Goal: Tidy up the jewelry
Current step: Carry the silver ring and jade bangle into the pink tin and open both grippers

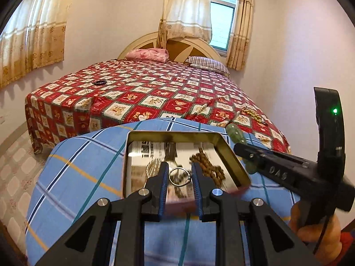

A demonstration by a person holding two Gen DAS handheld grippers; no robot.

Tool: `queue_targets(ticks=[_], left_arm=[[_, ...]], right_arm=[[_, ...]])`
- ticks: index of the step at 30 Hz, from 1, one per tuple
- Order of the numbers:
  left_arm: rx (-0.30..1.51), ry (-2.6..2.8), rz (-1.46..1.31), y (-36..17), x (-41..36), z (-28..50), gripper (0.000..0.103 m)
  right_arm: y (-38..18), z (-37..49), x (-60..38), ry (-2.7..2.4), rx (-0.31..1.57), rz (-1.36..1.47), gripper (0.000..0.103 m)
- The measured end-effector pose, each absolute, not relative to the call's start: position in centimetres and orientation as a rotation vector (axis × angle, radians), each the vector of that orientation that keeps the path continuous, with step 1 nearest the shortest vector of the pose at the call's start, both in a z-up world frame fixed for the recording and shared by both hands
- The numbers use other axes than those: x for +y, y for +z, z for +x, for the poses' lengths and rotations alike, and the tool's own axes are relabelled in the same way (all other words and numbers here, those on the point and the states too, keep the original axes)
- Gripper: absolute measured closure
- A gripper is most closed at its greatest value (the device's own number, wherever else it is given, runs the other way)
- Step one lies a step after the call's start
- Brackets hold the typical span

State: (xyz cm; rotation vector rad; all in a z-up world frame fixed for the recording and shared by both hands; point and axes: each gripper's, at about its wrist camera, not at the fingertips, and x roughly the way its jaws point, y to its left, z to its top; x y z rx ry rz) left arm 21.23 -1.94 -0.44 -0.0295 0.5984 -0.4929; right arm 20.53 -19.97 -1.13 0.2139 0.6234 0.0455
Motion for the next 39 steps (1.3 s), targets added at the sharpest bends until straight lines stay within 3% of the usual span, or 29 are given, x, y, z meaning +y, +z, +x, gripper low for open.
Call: queue_targets(ticks=[16, 20, 21, 22, 23, 24, 26, 27, 39], left_arm=[[0.701, -0.470, 0.036, -5.2, -6.4, 27.6, 0.082], [0.722, -0.476, 0.013, -5.4, -6.1, 28.1, 0.081], [0.731, -0.475, -0.002, -5.5, -5.9, 28.3, 0.075], [0.741, -0.466, -0.021, -5.6, -5.5, 28.5, 0.064], [0.742, -0.468, -0.039, -5.6, -5.2, 28.5, 0.061], [0.730, -0.483, -0.060, -5.4, -4.9, 28.2, 0.058], [0.703, -0.482, -0.061, -5.1, -4.9, 27.8, 0.053], [0.682, -0.471, -0.046, -4.8, -5.0, 27.5, 0.048], [0.612, -0.377, -0.019, -3.4, -2.8, 25.2, 0.044]], right_arm=[[-4.6, 25.1, -19.9, 0.011, 0.683, 0.130, 0.080], [-4.4, 24.8, -19.7, 0.040, 0.670, 0.143, 0.071], [-4.4, 24.7, -19.9, 0.050, 0.665, 0.155, 0.069], [-4.2, 24.6, -20.0, 0.059, 0.657, 0.170, 0.063], [-3.8, 24.0, -20.5, 0.046, 0.628, 0.188, 0.052], [-3.3, 23.6, -20.9, 0.049, 0.594, 0.208, 0.048], [-2.4, 22.6, -21.6, -0.011, 0.526, 0.225, 0.023], [-2.0, 22.1, -22.0, -0.036, 0.494, 0.236, 0.019], [-2.0, 21.4, -25.8, -0.169, 0.483, 0.373, 0.016]])
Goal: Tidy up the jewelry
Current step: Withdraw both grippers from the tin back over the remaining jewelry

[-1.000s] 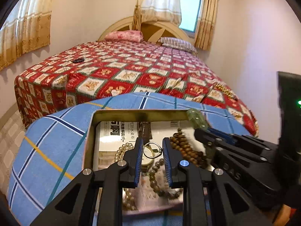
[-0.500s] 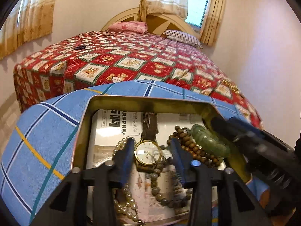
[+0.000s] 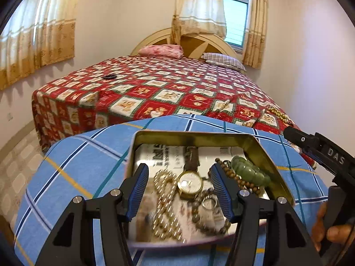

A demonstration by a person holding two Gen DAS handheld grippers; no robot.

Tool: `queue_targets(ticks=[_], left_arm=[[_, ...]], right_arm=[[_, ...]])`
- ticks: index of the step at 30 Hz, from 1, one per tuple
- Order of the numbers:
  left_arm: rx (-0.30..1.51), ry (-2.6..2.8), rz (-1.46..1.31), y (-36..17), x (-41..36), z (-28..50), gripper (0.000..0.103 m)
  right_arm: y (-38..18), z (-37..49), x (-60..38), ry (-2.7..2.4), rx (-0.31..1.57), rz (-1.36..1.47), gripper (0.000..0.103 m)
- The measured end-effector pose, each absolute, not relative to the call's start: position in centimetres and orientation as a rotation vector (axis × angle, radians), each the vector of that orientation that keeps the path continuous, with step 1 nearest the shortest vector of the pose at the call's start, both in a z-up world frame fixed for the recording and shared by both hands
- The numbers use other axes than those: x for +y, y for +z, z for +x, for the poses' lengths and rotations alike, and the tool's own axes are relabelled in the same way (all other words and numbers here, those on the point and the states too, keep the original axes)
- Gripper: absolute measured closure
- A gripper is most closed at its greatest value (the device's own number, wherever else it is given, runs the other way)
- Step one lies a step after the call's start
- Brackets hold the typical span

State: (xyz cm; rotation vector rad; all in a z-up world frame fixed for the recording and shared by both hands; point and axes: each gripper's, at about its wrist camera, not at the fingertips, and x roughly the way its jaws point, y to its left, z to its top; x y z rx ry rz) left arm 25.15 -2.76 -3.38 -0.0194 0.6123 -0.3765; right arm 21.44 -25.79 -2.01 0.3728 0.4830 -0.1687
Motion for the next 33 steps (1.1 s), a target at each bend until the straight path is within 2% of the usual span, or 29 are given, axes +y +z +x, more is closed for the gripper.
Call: queue_targets(ticks=[20, 33], left_arm=[[0.694, -0.337, 0.003, -4.1, 1.1, 16.2, 0.044], [0.733, -0.383, 0.021, -3.9, 3.1, 11.9, 0.044]], right_arm=[[-3.6, 11.8, -26.2, -0.143, 0.587, 0.381, 0.016], [-3.0, 7.9, -23.3, 0.009, 0.641, 0.282, 0.017]])
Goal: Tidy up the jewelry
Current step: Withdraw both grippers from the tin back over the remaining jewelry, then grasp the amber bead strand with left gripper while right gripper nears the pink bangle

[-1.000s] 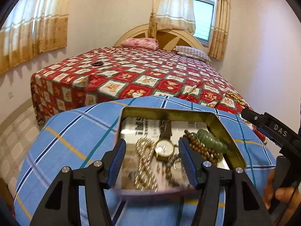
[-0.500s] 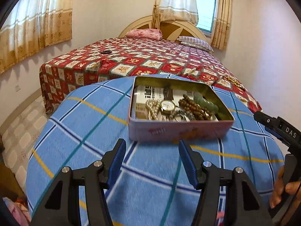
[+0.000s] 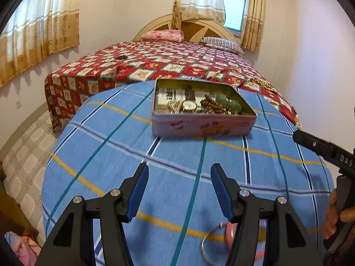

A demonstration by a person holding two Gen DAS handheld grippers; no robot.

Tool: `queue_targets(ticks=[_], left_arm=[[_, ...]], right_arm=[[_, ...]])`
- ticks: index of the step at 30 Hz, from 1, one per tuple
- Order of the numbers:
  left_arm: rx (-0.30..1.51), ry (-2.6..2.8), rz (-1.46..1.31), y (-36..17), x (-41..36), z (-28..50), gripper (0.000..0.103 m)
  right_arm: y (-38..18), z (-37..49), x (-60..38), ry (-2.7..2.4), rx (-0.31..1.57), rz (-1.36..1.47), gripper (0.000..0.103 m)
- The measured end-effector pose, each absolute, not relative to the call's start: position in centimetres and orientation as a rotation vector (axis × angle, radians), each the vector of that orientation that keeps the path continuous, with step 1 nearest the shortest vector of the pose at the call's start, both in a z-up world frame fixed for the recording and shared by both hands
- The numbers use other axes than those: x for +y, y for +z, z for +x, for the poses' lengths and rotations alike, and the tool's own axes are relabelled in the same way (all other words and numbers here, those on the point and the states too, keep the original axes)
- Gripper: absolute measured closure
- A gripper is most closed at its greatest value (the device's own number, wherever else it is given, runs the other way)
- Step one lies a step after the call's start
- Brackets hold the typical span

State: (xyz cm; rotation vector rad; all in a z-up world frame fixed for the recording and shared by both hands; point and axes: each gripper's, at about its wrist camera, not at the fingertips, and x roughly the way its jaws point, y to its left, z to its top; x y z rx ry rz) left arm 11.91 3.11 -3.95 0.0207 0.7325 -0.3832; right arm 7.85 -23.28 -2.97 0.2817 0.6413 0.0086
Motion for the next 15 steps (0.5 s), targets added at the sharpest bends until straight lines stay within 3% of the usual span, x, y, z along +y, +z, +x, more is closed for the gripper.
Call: queue_targets(ticks=[15], left_arm=[[0.820, -0.625, 0.026, -5.2, 2.5, 5.3, 0.044]], right_arm=[[-4.5, 5.3, -20.9, 0.072, 0.710, 0.217, 0.018]])
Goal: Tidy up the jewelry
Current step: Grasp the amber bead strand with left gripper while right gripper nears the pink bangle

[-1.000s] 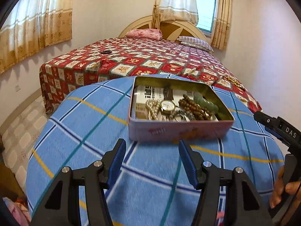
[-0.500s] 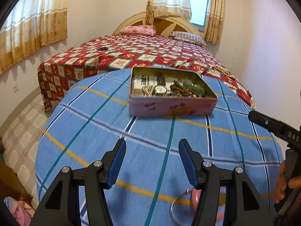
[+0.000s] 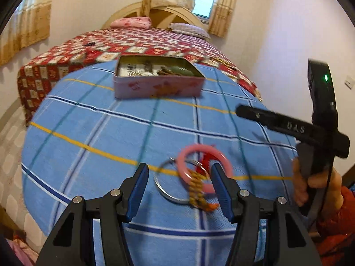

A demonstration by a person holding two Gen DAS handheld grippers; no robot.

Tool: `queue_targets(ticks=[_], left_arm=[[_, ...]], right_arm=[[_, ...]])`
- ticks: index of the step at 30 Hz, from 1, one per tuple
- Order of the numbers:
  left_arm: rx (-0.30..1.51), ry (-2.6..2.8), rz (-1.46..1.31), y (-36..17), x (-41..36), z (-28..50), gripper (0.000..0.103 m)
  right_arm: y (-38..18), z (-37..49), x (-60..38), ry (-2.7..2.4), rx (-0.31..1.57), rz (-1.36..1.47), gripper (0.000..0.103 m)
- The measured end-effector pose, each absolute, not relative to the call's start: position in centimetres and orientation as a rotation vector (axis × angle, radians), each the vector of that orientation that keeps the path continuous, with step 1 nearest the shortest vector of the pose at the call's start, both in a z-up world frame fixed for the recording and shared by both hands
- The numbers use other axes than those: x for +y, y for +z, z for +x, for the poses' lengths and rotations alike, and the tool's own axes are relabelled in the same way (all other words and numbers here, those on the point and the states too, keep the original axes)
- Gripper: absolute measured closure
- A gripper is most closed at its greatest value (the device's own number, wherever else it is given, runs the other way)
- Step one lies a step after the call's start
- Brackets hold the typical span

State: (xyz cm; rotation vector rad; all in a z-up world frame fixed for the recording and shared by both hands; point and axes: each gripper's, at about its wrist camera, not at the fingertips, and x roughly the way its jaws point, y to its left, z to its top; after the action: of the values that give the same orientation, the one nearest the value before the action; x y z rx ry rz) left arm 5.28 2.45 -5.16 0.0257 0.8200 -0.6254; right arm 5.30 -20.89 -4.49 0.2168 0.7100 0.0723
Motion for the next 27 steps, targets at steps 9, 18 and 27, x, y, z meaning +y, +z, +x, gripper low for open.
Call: queue_targets(ticks=[9, 18, 27], left_arm=[[0.892, -0.653, 0.114, -7.0, 0.3, 4.2, 0.077], [0.870, -0.653, 0.080, -6.5, 0.7, 4.2, 0.093], [0.720, -0.626, -0.013, -1.8, 3.7, 4.9, 0.093]], right_arm=[[-4.5, 4.6, -20.4, 0.095, 0.713, 0.205, 0.021], [-4.3, 4.5, -20.8, 0.091, 0.714, 0.224, 0.021], [-5.2, 4.8, -19.6, 0.148, 0.758, 0.212, 0.034]])
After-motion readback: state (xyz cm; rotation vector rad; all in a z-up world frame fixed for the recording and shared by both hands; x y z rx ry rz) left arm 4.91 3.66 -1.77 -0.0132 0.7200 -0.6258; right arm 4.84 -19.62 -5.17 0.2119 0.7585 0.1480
